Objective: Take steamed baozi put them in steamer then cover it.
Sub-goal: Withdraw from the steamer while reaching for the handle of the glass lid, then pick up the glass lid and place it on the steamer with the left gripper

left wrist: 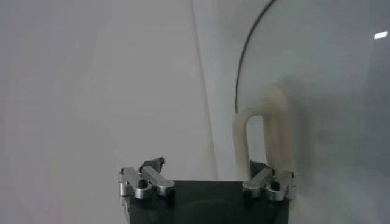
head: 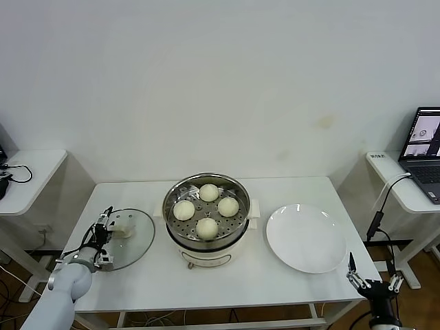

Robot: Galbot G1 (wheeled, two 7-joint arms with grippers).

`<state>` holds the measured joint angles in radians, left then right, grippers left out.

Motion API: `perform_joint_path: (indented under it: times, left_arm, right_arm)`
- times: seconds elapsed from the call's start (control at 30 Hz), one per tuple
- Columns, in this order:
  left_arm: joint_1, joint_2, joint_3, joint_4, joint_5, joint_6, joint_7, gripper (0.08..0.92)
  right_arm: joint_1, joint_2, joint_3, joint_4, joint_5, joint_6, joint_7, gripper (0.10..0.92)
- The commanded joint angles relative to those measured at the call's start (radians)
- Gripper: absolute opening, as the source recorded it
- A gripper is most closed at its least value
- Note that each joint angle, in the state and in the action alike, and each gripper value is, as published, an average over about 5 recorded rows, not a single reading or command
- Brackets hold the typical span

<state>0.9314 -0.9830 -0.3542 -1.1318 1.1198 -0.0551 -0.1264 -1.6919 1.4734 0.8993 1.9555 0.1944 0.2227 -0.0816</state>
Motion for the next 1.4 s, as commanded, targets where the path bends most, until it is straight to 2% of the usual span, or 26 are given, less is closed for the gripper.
perform_joint_path:
  times: [0.03,0.27,0.57,0.8,1.0,1.2,1.4]
  left_arm:
    - [0.005,0.000,-0.005,0.004,0.000,-0.003,-0.004,0.647]
    - [0.056,-0.001,-0.033,-0.042,0.003,-0.005,-0.009,0.413]
    - [0.201,0.019,-0.126,-0.253,0.004,0.001,-0.020,0.170]
    - [0.329,0.032,-0.230,-0.453,-0.056,0.066,-0.013,0.150]
    - [0.445,0.025,-0.342,-0.638,-0.098,0.182,0.056,0.150]
    - [0.465,0.035,-0.433,-0.724,-0.150,0.276,0.127,0.150]
    - [0.462,0.057,-0.426,-0.833,-0.243,0.348,0.187,0.150]
  right_arm:
    - [0.001,0.000,-0.005,0.001,0.000,0.000,0.000,0.823]
    - [-0.002,-0.003,-0.012,0.008,-0.001,0.000,-0.001,0.823]
    - [-0.007,-0.017,-0.036,0.021,-0.009,0.002,-0.003,0.823]
    - [-0.009,-0.033,-0.061,0.037,-0.020,0.004,-0.004,0.823]
    - [0.002,-0.048,-0.085,0.035,-0.026,0.008,-0.005,0.823]
    - [0.012,-0.064,-0.102,0.036,-0.026,0.008,-0.006,0.823]
    - [0.014,-0.076,-0.107,0.033,-0.034,0.009,-0.007,0.823]
